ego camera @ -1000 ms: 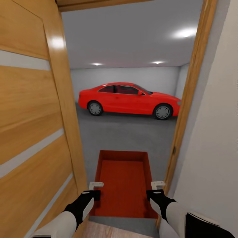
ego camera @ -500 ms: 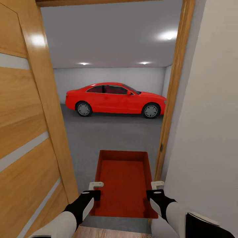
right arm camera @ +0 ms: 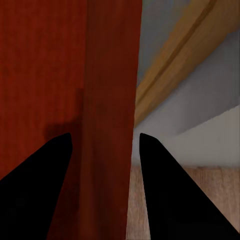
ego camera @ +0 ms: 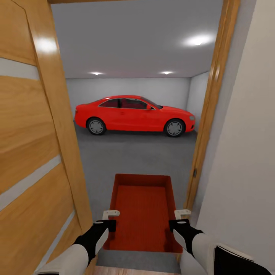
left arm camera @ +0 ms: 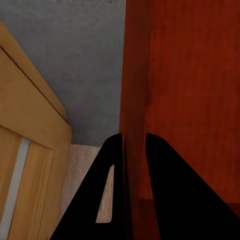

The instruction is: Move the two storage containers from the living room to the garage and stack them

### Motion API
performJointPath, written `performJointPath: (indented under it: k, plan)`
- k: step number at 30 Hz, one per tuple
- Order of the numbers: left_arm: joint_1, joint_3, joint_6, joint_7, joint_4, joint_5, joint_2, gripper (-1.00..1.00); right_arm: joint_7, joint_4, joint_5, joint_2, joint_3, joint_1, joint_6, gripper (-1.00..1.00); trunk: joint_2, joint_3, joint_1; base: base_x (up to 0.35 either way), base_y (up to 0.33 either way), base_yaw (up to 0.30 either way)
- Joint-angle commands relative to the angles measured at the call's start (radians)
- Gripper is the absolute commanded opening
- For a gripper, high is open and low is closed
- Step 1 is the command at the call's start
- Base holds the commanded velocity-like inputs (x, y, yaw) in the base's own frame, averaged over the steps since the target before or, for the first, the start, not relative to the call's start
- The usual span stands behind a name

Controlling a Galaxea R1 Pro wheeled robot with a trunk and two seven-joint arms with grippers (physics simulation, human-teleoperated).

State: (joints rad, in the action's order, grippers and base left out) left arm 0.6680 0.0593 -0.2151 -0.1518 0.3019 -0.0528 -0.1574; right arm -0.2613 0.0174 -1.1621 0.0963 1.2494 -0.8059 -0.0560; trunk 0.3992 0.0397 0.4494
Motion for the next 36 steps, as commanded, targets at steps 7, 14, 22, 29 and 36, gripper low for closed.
performJointPath:
  k: [7,14,22,29,36]
  plan:
    - [-0.001,-0.009,0.002,0.0,-0.023,0.004,0.007,-1.0,-0.003,0.0,0.007,-0.007,-0.019,-0.001,0.015,-1.0,0.001,0.0,0.001,0.122,0.26,0.0]
    - [-0.001,-0.009,0.005,-0.002,-0.023,0.004,0.006,-1.0,-0.003,0.0,0.007,-0.006,-0.019,-0.001,0.015,-1.0,0.001,0.0,0.001,0.013,0.026,-0.152]
    - [-0.001,-0.009,0.005,-0.002,-0.023,0.004,0.007,-1.0,-0.003,0.0,0.007,-0.006,-0.019,-0.001,0.015,-1.0,0.001,0.0,0.001,0.0,0.0,-0.239]
    - [0.0,-0.009,0.005,-0.002,-0.023,0.004,0.006,-1.0,-0.003,0.0,0.007,-0.006,-0.019,-0.001,0.015,-1.0,0.001,0.0,0.001,0.0,0.0,-0.177]
    - [-0.001,-0.01,0.005,-0.004,-0.023,0.003,0.007,-1.0,-0.003,0.0,0.007,-0.006,-0.019,-0.001,0.015,-1.0,0.001,0.0,0.001,0.0,0.0,-0.017]
